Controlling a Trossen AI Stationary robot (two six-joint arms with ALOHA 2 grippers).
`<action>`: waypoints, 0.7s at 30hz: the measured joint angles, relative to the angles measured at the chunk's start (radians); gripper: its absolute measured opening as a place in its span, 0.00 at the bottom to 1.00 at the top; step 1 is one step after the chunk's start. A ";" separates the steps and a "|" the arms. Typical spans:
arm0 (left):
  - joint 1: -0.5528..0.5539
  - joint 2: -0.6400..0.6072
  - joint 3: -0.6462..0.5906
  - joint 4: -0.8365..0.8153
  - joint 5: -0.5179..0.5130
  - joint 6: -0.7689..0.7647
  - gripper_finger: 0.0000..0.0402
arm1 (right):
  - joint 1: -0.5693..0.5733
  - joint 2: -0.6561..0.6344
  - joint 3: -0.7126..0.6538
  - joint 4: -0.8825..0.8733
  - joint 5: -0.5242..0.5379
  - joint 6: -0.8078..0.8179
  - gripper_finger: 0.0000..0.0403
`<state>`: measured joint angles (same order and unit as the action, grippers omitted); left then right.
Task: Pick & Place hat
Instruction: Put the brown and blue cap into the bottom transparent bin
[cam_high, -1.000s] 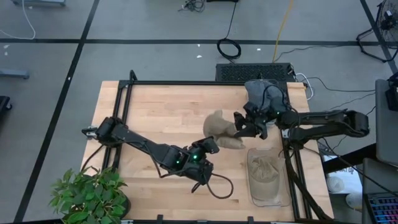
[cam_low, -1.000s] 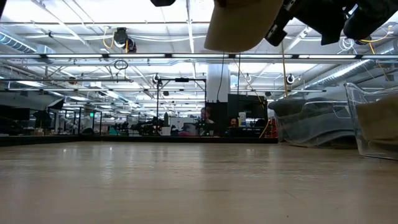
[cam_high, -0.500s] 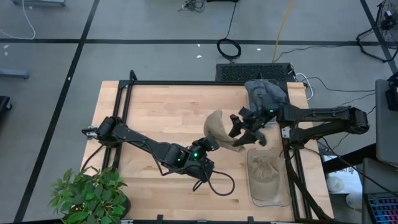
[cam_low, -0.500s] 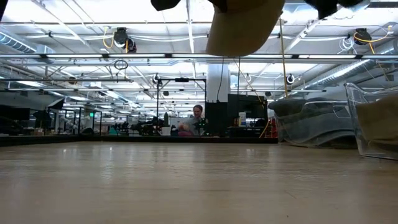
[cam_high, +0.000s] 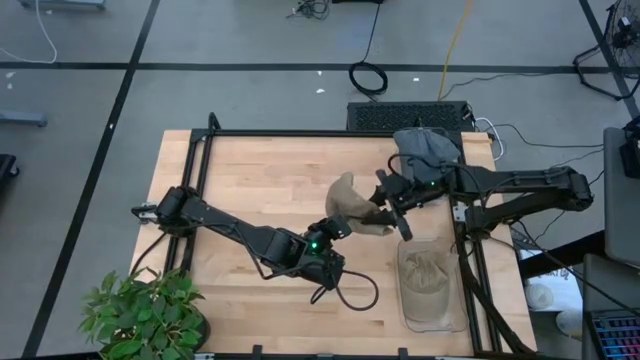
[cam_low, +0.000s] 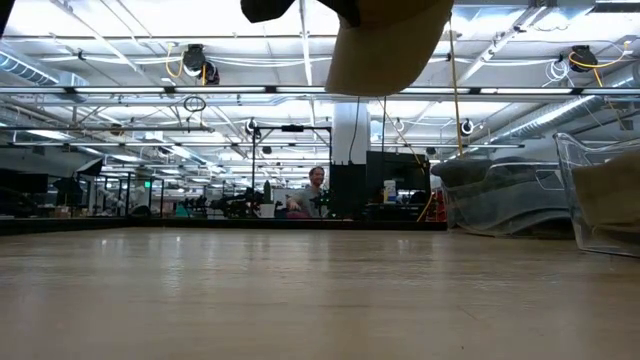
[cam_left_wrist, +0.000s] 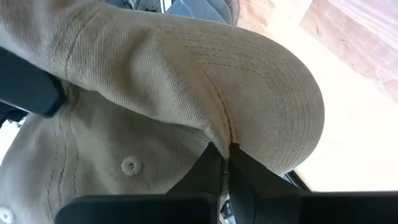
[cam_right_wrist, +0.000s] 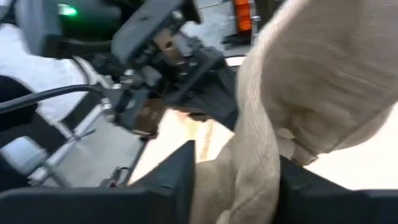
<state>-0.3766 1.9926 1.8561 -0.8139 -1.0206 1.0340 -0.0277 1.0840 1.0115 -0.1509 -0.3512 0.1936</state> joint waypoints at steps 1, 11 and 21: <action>0.001 0.000 0.000 0.000 0.001 -0.002 0.04 | 0.000 0.000 0.000 0.000 -0.020 0.001 0.29; 0.028 0.000 0.000 0.008 0.062 -0.096 0.07 | 0.009 0.002 0.105 -0.078 -0.155 -0.013 0.02; 0.047 -0.002 0.003 0.177 0.196 -0.559 0.03 | 0.010 0.001 0.354 -0.451 0.103 -0.137 0.01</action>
<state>-0.3294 1.9903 1.8587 -0.6365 -0.8244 0.4750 -0.0174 1.0845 1.3653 -0.6021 -0.2485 0.0566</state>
